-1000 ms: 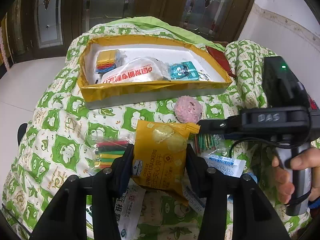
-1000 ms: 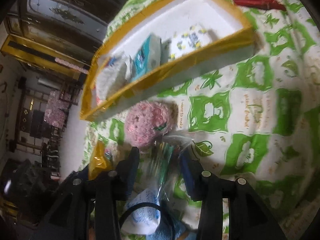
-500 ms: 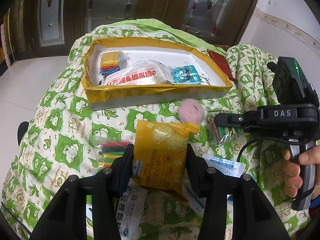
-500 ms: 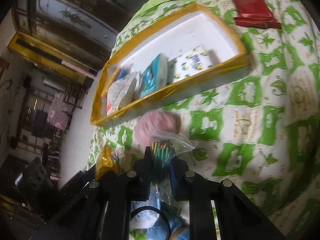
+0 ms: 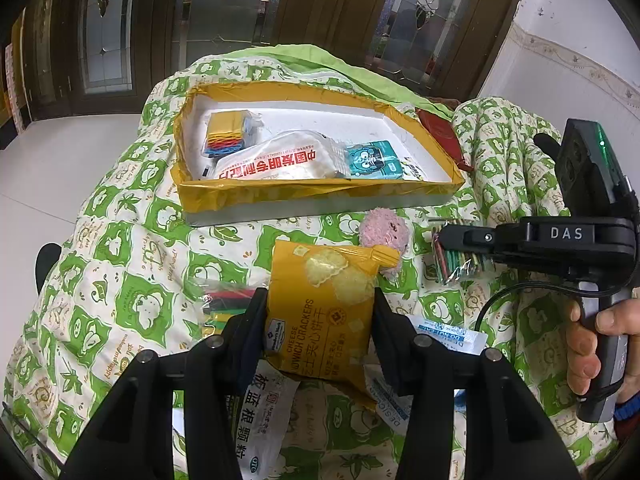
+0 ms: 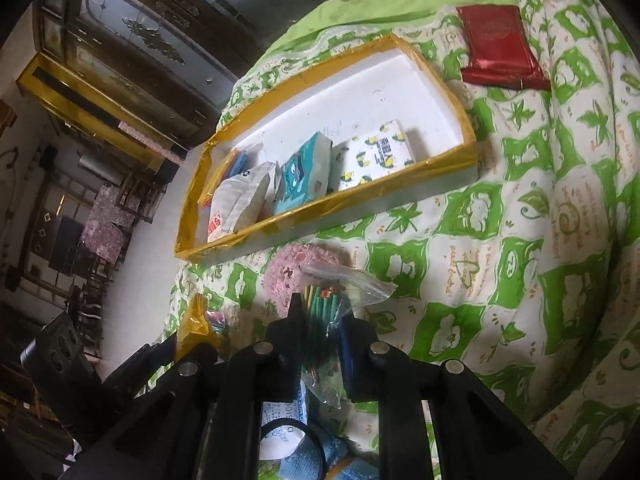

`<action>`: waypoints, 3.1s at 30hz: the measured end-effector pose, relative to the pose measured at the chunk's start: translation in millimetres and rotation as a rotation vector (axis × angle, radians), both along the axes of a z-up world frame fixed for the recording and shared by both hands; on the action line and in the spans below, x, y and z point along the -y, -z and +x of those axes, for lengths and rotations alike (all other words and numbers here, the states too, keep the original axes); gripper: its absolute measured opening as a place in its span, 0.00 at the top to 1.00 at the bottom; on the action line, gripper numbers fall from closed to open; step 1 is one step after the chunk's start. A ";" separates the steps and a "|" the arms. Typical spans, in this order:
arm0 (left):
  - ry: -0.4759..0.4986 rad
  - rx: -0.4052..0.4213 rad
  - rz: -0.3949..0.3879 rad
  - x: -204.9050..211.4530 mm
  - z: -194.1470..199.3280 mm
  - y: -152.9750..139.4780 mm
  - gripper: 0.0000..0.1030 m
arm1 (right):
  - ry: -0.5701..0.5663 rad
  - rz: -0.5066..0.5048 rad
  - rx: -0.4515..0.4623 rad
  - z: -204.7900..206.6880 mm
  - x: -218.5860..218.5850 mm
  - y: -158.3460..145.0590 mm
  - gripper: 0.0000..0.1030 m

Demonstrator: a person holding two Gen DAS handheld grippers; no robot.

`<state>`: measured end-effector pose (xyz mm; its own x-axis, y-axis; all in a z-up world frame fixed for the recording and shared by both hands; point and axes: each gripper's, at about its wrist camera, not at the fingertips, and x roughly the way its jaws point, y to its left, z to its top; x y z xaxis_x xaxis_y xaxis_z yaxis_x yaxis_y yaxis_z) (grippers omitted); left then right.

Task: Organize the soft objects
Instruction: 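Lift the cracker bag and green-stick bag above the pile with both tools, then carry the cracker bag and green-stick bag over the foam tray with both tools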

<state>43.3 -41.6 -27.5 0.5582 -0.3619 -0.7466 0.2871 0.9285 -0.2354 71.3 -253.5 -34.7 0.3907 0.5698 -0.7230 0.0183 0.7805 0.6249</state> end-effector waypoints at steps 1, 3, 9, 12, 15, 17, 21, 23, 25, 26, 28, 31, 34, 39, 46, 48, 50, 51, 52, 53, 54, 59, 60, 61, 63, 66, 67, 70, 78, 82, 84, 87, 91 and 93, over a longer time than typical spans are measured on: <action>0.000 0.000 0.000 0.2 0.1 -0.1 0.53 | 0.001 0.001 0.004 0.0 -0.1 -0.9 0.84; -0.001 0.001 0.001 -0.1 0.2 -0.3 0.53 | 0.000 -0.003 0.013 0.0 -0.4 -3.1 0.84; -0.001 0.001 0.000 0.1 0.2 0.2 0.53 | -0.003 -0.006 0.030 -1.3 0.6 -8.7 0.84; -0.003 0.001 0.000 0.1 -0.2 0.0 0.53 | -0.001 0.000 0.032 -2.0 2.6 -10.1 0.84; -0.006 0.002 -0.001 -1.0 0.2 -0.4 0.53 | 0.000 0.000 0.038 -2.3 4.1 -12.3 0.84; -0.009 0.002 -0.003 -2.2 0.9 -0.8 0.53 | 0.000 0.000 0.041 -2.1 4.6 -13.6 0.84; -0.012 0.003 -0.005 -2.9 2.1 -1.0 0.53 | 0.000 0.001 0.048 -2.1 5.2 -16.1 0.84; -0.012 0.004 -0.005 -2.9 1.9 -1.1 0.53 | 0.001 0.001 0.053 -1.6 5.7 -17.8 0.84; -0.014 0.005 -0.006 -2.8 2.2 -1.7 0.53 | 0.002 0.003 0.057 -1.6 6.7 -19.2 0.84; -0.015 0.006 -0.007 -3.0 2.0 -2.5 0.53 | 0.002 0.003 0.058 -1.4 6.8 -19.7 0.84; -0.016 0.008 -0.010 -3.3 2.8 -3.4 0.53 | 0.002 0.005 0.059 -0.8 7.8 -19.8 0.84; -0.018 0.011 -0.014 -3.5 3.6 -5.3 0.53 | 0.003 0.006 0.059 -0.8 8.6 -20.2 0.84; -0.019 0.017 -0.014 -3.2 5.0 -8.4 0.53 | 0.005 0.005 0.063 -1.0 9.4 -21.1 0.84; -0.022 0.028 -0.014 -2.9 8.2 -14.0 0.53 | 0.005 -0.002 0.070 -0.1 10.4 -24.4 0.84; -0.020 0.035 -0.010 -1.2 11.9 -19.2 0.53 | 0.007 -0.004 0.075 -0.7 11.5 -26.5 0.84; -0.018 0.039 -0.008 0.1 13.3 -21.5 0.53 | 0.008 -0.005 0.076 -0.3 11.6 -26.9 0.84; -0.016 0.042 -0.007 1.1 14.2 -23.1 0.53 | 0.008 -0.007 0.078 -0.4 12.3 -27.5 0.84; -0.015 0.044 -0.006 1.5 14.6 -23.9 0.53 | 0.010 -0.008 0.080 -0.5 12.6 -28.0 0.84; -0.014 0.046 -0.006 2.2 15.5 -25.3 0.53 | 0.010 -0.011 0.082 -0.6 12.6 -28.7 0.84; -0.014 0.047 -0.005 2.7 15.9 -26.2 0.53 | 0.009 -0.013 0.084 -0.6 12.4 -29.4 0.84; -0.014 0.049 -0.005 3.2 17.0 -27.6 0.53 | 0.010 -0.015 0.085 -0.4 12.6 -29.9 0.84; -0.010 0.062 -0.003 5.8 22.2 -34.6 0.53 | 0.012 -0.021 0.092 1.1 14.0 -32.3 0.84; -0.008 0.065 -0.001 6.9 23.6 -36.5 0.53 | 0.013 -0.022 0.093 1.1 14.4 -32.6 0.84; -0.007 0.067 0.001 7.5 24.3 -37.6 0.53 | 0.014 -0.023 0.093 1.3 14.7 -33.0 0.84; -0.004 0.071 0.003 9.0 26.4 -40.4 0.53 | 0.014 -0.025 0.094 1.9 14.7 -33.5 0.84; -0.001 0.075 0.006 11.4 29.4 -43.3 0.53 | 0.015 -0.028 0.096 4.3 16.0 -33.7 0.84; 0.000 0.076 0.008 12.0 30.3 -44.0 0.53 | 0.015 -0.030 0.096 5.0 16.3 -33.9 0.84; 0.003 0.076 0.013 13.8 32.8 -44.8 0.53 | 0.014 -0.037 0.098 5.7 16.4 -34.7 0.84; 0.004 0.077 0.016 15.5 37.7 -46.3 0.53 | 0.007 -0.056 0.100 8.7 15.7 -35.3 0.84; 0.007 0.080 0.019 16.6 42.6 -49.3 0.53 | 0.005 -0.070 0.103 12.4 15.0 -36.2 0.84; 0.009 0.084 0.024 17.7 46.1 -51.6 0.53 | 0.003 -0.077 0.105 15.2 14.9 -36.4 0.84; 0.012 0.089 0.030 19.5 50.6 -55.0 0.53 | -0.002 -0.090 0.108 18.9 14.2 -36.6 0.84; 0.015 0.095 0.037 22.1 56.7 -58.5 0.53 | -0.010 -0.105 0.108 21.7 13.3 -36.5 0.84; 0.019 0.098 0.045 24.1 59.7 -59.7 0.53 | -0.016 -0.115 0.109 24.0 12.7 -37.1 0.84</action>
<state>103.0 -65.7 32.2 0.6226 -0.3403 -0.7047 0.3241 0.9318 -0.1637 95.3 -266.2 2.4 0.4616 0.4923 -0.7379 -0.0575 0.8467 0.5289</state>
